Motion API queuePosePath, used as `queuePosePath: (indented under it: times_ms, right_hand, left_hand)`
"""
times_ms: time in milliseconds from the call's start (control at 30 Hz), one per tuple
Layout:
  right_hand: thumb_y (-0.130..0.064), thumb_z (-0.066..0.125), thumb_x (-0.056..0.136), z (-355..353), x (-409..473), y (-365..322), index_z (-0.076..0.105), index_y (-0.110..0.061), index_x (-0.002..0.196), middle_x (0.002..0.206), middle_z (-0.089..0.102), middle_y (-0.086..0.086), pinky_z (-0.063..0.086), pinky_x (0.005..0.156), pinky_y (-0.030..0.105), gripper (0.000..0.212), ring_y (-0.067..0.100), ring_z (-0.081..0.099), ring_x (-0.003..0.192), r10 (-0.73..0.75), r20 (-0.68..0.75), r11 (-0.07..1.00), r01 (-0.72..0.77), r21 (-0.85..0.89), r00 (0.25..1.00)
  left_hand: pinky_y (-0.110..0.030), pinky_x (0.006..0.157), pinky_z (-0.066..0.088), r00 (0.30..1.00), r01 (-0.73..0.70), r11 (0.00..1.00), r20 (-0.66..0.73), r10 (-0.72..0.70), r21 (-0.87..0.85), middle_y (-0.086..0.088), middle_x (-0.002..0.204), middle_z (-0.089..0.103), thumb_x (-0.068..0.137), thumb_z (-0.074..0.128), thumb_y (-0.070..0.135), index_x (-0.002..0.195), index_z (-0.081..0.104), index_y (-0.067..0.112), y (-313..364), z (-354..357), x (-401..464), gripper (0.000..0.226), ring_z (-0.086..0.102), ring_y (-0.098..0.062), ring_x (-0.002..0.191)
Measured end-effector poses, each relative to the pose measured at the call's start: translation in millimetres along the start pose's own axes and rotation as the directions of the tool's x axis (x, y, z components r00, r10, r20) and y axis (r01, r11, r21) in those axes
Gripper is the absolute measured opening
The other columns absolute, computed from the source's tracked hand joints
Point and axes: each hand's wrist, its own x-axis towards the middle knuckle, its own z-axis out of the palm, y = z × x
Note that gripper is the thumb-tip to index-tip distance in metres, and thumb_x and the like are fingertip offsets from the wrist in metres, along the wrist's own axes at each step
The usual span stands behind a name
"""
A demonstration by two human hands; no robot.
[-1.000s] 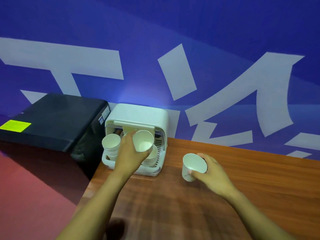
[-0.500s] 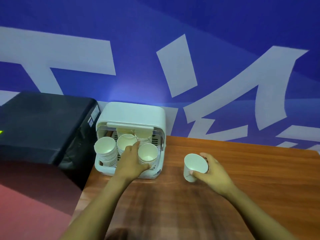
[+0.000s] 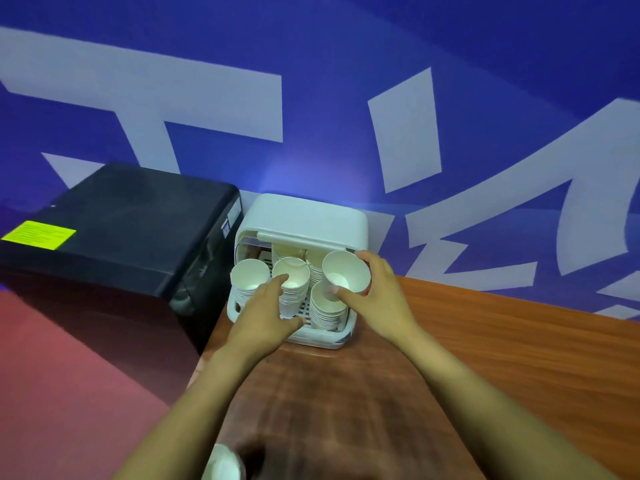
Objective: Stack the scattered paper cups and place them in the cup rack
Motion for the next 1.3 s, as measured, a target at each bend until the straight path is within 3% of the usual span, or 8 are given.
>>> queuePosePath:
  times_ms: [300,467,567,700,800,1100,1300]
  right_hand:
    - [-0.040,0.077,0.073,19,10,5,0.043,-0.022,0.133,0.135,0.043,-0.002,0.035,0.094,0.021,0.071,0.013,0.043,0.122,0.056,0.044,0.998,-0.054,-0.045,0.997]
    - [-0.053,0.074,0.069,27,6,23,0.040,-0.029,0.135,0.131,0.043,0.005,0.040,0.101,0.038,0.078,0.023,0.045,0.123,0.248,0.240,0.958,-0.201,-0.204,0.939]
    - [-0.048,0.071,0.075,25,-1,29,0.032,-0.028,0.143,0.135,0.039,0.008,0.035,0.103,0.033,0.081,0.025,0.042,0.127,0.320,0.342,0.934,-0.234,-0.270,0.883]
    - [-0.047,0.068,0.077,19,-9,33,0.034,-0.027,0.143,0.135,0.043,0.010,0.037,0.102,0.031,0.078,0.024,0.042,0.126,0.353,0.400,0.917,-0.228,-0.328,0.846]
    - [-0.042,0.067,0.081,12,-15,28,0.030,-0.026,0.145,0.135,0.040,0.011,0.035,0.095,0.027,0.075,0.025,0.044,0.125,0.348,0.377,0.918,-0.232,-0.321,0.858]
    - [-0.044,0.067,0.081,9,-44,36,0.029,-0.023,0.145,0.142,0.039,0.010,0.036,0.102,0.030,0.078,0.022,0.041,0.130,0.378,0.334,0.916,-0.296,-0.271,0.863]
    - [-0.034,0.071,0.082,26,-65,47,0.034,-0.029,0.140,0.131,0.043,0.000,0.039,0.086,0.021,0.069,0.012,0.054,0.102,0.304,0.380,0.952,-0.298,-0.077,0.873]
  left_hand:
    - [-0.036,0.102,0.040,1.000,0.008,0.999,0.001,-0.008,-0.033,-0.003,0.137,0.044,0.083,0.067,0.029,0.145,0.026,0.028,6,-2,7,0.074,0.046,-0.019,0.126]
    - [-0.035,0.101,0.041,1.000,0.008,1.000,0.006,-0.007,-0.030,-0.003,0.134,0.045,0.083,0.066,0.028,0.144,0.027,0.028,2,-3,4,0.072,0.047,-0.018,0.121]
    - [-0.036,0.100,0.043,1.000,0.016,0.999,-0.001,-0.016,-0.032,-0.002,0.133,0.046,0.083,0.066,0.028,0.143,0.029,0.028,-3,-6,-1,0.071,0.051,-0.017,0.115]
    - [-0.038,0.102,0.042,1.000,0.028,0.999,-0.005,-0.028,-0.035,-0.003,0.135,0.046,0.082,0.067,0.030,0.143,0.030,0.028,-9,-8,-8,0.072,0.048,-0.019,0.123]
    - [-0.035,0.101,0.041,1.000,0.013,0.999,-0.007,-0.013,-0.047,0.000,0.136,0.046,0.083,0.067,0.029,0.143,0.031,0.026,-10,-8,-17,0.071,0.047,-0.018,0.124]
    - [-0.035,0.100,0.043,0.998,0.058,0.997,0.035,-0.056,-0.043,-0.002,0.136,0.045,0.082,0.067,0.025,0.143,0.034,0.026,-33,-10,-39,0.069,0.047,-0.019,0.123]
    - [-0.039,0.104,0.040,0.983,0.153,0.986,0.095,-0.159,0.066,-0.006,0.132,0.045,0.080,0.070,0.032,0.141,0.037,0.026,-53,-17,-51,0.070,0.047,-0.022,0.123]
